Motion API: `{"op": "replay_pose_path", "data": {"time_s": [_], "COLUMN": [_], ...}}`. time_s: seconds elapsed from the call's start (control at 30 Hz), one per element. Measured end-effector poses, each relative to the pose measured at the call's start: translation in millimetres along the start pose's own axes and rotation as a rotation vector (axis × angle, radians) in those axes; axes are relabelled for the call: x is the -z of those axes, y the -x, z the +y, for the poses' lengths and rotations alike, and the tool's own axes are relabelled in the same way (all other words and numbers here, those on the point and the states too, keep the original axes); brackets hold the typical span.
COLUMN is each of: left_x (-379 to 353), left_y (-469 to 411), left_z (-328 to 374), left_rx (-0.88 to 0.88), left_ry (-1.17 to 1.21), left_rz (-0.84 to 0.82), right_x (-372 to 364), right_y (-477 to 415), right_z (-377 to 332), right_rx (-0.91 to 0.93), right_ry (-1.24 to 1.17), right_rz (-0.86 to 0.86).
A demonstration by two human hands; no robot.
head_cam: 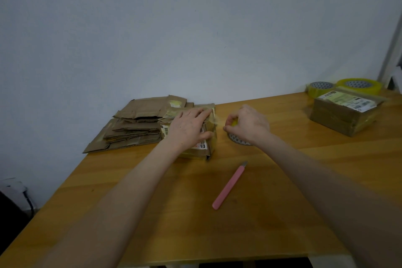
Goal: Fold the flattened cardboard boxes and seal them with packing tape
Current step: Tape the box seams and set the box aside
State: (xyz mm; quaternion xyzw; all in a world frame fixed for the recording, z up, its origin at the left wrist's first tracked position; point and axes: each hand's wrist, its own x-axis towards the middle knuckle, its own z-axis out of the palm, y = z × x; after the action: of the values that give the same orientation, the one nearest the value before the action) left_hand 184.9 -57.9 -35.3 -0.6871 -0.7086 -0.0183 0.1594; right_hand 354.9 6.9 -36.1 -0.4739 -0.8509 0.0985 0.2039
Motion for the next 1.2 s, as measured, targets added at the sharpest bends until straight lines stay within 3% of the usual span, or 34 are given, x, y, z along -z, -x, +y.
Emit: {"op": "replay_pose_path", "data": {"time_s": [0.13, 0.17, 0.33, 0.6, 0.73, 0.87, 1.0, 1.2], "left_x": [13.1, 14.2, -24.3, -36.3, -15.1, 35.4, 59.7, 45.8], "left_y": [30.7, 40.6, 62.3, 65.3, 81.5, 86.3, 57.7, 27.5], "left_z": [23.1, 34.8, 88.1, 77.7, 51.8, 28.7, 35.8, 53.0], "left_rx": [-0.034, -0.04, 0.167, 0.253, 0.319, 0.358, 0.279, 0.216], "left_ry": [0.009, 0.049, 0.217, 0.355, 0.332, 0.311, 0.283, 0.21], "left_rz": [0.375, 0.363, -0.267, -0.393, -0.341, -0.147, 0.052, 0.066], "right_x": [-2.6, -2.5, -1.3, -1.3, -2.7, -3.6, -4.6, -4.1], "right_y": [1.4, 1.8, 3.7, 1.1, 0.5, 1.2, 4.8, 9.3], "right_z": [-3.8, -4.1, -4.1, -4.8, -6.6, -7.5, -9.1, -5.9], "right_rx": [-0.003, -0.005, -0.01, -0.01, -0.016, 0.005, 0.029, 0.068], "right_ry": [-0.026, -0.029, -0.045, -0.035, -0.009, 0.018, 0.052, 0.109], "right_rz": [-0.006, -0.009, -0.003, 0.013, 0.003, 0.014, 0.043, 0.07]}}
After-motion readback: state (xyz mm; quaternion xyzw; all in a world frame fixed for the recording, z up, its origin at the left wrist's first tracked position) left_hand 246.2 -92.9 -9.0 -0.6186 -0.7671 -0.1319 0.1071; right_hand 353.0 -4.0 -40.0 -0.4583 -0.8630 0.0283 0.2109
